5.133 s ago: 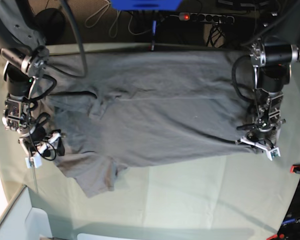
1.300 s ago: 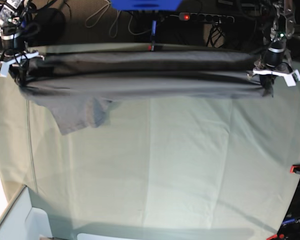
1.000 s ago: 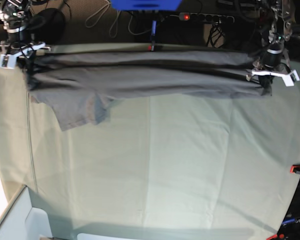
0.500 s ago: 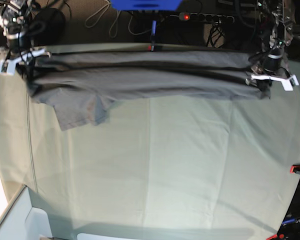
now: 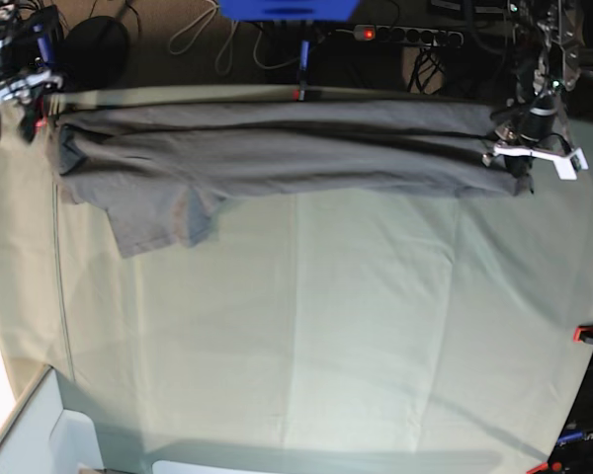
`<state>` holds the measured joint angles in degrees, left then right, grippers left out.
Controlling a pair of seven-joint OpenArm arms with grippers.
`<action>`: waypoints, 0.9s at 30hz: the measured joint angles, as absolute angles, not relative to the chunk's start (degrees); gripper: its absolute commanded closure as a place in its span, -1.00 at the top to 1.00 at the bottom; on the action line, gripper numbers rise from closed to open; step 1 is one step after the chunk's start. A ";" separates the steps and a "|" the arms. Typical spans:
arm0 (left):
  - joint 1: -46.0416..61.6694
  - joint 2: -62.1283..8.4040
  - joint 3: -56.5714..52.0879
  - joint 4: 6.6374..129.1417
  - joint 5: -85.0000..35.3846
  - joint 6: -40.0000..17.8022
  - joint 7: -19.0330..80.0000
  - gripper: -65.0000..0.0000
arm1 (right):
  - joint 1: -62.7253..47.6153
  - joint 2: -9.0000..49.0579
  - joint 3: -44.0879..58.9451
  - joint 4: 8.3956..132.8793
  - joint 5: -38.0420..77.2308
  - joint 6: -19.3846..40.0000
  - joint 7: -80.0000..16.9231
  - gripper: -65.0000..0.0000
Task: Layout the t-shirt on the table in an organized manner, then fold the t-shirt properly
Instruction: 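Release the folded edge and regrasp the shirt's other side with both grippers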
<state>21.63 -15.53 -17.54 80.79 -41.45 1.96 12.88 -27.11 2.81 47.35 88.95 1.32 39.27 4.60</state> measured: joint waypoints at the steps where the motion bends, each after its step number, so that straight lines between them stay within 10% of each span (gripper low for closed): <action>1: 21.78 -15.55 -17.54 81.60 -41.41 2.09 12.67 -1.00 | -26.72 2.66 47.09 90.35 2.15 39.35 4.91 0.09; 13: 23.64 -15.73 -17.65 88.88 -41.17 2.17 12.64 -1.00 | -2.87 2.76 39.66 82.06 -7.01 39.66 -14.04 0.09; 27: 19.44 -15.77 -17.58 88.51 -40.99 2.28 13.04 -1.00 | 12.58 4.49 37.10 58.81 -18.26 39.64 -15.00 0.09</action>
<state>19.44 -15.77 -17.58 88.51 -40.99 2.28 13.04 12.58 4.49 37.10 58.81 -18.26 39.64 -15.00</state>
